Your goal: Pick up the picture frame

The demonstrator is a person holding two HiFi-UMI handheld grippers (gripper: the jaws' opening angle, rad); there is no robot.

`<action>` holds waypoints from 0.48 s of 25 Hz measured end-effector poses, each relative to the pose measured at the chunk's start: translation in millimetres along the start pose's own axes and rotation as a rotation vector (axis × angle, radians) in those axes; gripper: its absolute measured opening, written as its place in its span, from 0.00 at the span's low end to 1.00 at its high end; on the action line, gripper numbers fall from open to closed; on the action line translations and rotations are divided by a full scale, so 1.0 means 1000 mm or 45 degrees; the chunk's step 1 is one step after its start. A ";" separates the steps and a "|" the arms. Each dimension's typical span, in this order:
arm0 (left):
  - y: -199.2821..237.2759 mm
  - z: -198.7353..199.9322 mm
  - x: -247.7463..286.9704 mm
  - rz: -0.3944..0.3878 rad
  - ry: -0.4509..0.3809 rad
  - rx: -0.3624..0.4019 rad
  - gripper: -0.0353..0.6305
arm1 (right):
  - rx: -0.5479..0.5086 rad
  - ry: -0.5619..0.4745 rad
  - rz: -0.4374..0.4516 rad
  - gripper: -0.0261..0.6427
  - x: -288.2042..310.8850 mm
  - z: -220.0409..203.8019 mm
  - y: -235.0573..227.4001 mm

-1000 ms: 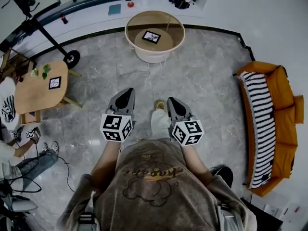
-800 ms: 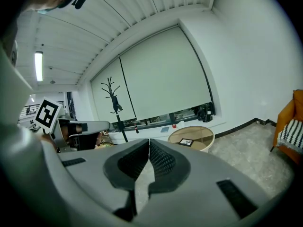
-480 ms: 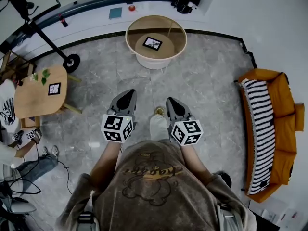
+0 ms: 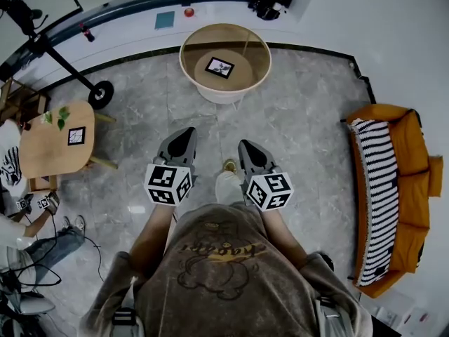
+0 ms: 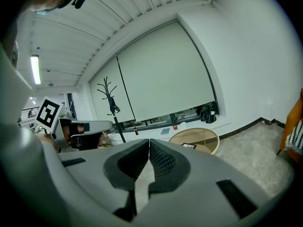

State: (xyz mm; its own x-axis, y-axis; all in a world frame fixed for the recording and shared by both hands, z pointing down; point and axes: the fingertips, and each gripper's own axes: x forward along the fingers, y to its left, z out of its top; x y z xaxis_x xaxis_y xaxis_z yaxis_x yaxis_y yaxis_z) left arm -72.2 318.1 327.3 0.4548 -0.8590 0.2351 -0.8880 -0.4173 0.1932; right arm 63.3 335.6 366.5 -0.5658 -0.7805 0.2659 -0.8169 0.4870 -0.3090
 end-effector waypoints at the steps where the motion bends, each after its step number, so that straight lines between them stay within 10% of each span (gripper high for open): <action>1: 0.001 0.002 0.005 0.002 0.002 -0.003 0.08 | 0.000 0.001 0.006 0.07 0.004 0.003 -0.002; 12: 0.013 0.019 0.071 0.058 0.027 -0.042 0.08 | 0.007 0.023 0.057 0.07 0.054 0.038 -0.055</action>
State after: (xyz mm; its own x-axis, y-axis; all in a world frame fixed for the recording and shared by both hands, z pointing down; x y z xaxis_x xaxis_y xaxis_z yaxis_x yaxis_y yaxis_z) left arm -52.5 246.3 328.4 0.4158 -0.8701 0.2646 -0.9051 -0.3678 0.2132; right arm 81.5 251.5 363.0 -0.6035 -0.7509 0.2684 -0.7904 0.5189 -0.3256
